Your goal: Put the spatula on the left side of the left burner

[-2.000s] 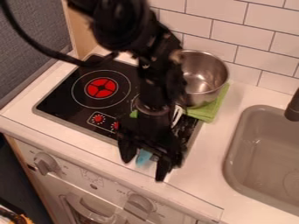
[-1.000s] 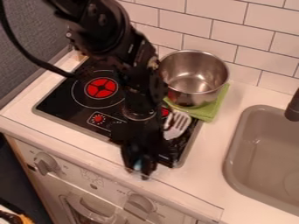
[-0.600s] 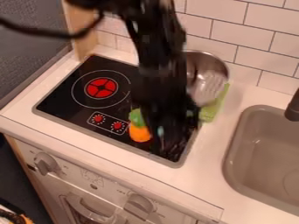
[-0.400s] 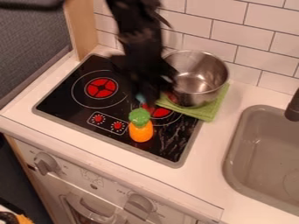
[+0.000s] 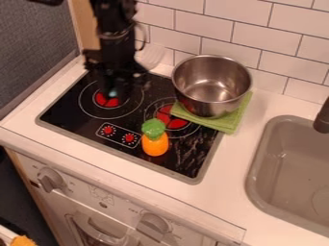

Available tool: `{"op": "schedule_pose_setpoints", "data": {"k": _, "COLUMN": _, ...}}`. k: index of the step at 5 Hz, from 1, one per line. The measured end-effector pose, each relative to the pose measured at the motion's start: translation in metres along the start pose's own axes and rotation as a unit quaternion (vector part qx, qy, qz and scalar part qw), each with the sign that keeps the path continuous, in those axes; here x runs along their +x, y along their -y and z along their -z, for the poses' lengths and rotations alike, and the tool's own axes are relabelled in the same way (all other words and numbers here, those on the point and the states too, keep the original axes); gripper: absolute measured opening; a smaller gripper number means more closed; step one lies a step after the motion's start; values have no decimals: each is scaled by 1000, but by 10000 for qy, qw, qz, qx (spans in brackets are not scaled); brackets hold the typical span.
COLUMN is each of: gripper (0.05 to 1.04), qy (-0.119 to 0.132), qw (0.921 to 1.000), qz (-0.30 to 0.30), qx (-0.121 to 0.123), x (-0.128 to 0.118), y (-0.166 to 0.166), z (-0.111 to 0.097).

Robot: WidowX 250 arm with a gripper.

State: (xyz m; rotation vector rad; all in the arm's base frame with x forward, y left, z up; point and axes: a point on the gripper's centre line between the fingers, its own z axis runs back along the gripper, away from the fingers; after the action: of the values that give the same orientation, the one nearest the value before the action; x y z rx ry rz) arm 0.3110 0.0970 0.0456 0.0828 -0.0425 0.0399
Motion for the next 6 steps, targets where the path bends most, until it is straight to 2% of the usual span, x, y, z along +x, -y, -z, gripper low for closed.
{"op": "schedule_pose_setpoints", "data": {"k": 1, "gripper": 328, "qy": -295, "qw": 9994, "qz": -14, "qx": 182, "x": 10, "y": -15, "z": 21}}
{"op": "schedule_pose_setpoints", "data": {"k": 2, "gripper": 328, "qy": -322, "qw": 9989, "qz": -235, "qx": 236, "x": 12, "y": -39, "z": 24}}
{"op": "schedule_pose_setpoints", "data": {"k": 4, "gripper": 328, "qy": -386, "qw": 9985, "qz": -334, "qx": 216, "x": 3, "y": -54, "z": 26}}
{"op": "schedule_pose_setpoints", "data": {"k": 5, "gripper": 328, "qy": -461, "qw": 9984, "qz": -226, "qx": 237, "x": 2, "y": -57, "z": 34}}
{"op": "schedule_pose_setpoints", "data": {"k": 6, "gripper": 328, "qy": -430, "qw": 9985, "qz": -161, "qx": 302, "x": 9, "y": -68, "z": 39}}
